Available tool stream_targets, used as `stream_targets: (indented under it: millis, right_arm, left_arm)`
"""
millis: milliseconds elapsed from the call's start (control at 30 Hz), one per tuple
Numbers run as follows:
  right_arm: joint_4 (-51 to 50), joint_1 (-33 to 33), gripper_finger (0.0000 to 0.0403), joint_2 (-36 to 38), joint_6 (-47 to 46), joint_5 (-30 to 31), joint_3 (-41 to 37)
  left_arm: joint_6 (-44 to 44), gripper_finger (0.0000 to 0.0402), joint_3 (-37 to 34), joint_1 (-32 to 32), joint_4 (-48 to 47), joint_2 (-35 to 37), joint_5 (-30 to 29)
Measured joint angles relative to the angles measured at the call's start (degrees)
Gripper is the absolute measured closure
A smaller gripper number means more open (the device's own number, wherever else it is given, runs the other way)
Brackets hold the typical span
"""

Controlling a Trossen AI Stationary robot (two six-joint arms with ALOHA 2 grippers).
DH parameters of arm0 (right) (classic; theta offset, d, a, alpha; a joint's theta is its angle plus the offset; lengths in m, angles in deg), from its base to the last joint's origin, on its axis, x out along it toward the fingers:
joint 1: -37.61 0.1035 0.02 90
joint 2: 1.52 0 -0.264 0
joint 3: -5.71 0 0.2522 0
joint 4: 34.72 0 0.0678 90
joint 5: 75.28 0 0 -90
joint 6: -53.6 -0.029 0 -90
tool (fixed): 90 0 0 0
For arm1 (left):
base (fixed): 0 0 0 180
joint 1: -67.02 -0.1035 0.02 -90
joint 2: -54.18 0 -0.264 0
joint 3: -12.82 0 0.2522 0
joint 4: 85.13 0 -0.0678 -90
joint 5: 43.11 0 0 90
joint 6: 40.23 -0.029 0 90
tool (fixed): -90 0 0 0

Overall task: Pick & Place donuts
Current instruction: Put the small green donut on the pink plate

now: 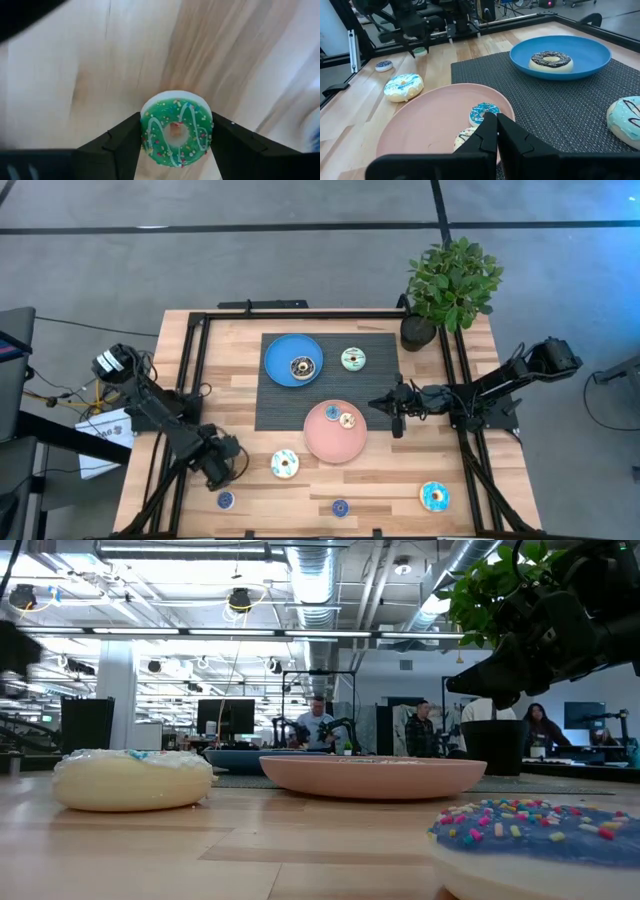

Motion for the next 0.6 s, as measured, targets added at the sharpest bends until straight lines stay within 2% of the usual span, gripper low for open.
stream_targets:
  millis: [167,333,433,600]
  right_arm:
    - [0.0,0.0,0.0402,0.0,0.02,0.0,0.02]
    - [0.02,0.0,0.0402,0.0,0.14,0.02,0.02]
    - [0.02,0.0,0.0402,0.0,0.17,0.02,0.02]
    - [0.02,0.0,0.0402,0.0,0.18,0.02,0.02]
  left_arm:
    - [-4.42,0.0196,0.04,-10.82,0.86,2.04,-0.03]
    - [-6.56,0.0196,0.04,-23.19,6.59,2.7,-0.88]
    - [-11.48,0.0195,0.07,-29.4,14.64,2.7,-2.54]
    - [-23.64,0.0195,0.13,-36.78,34.69,2.7,-2.44]
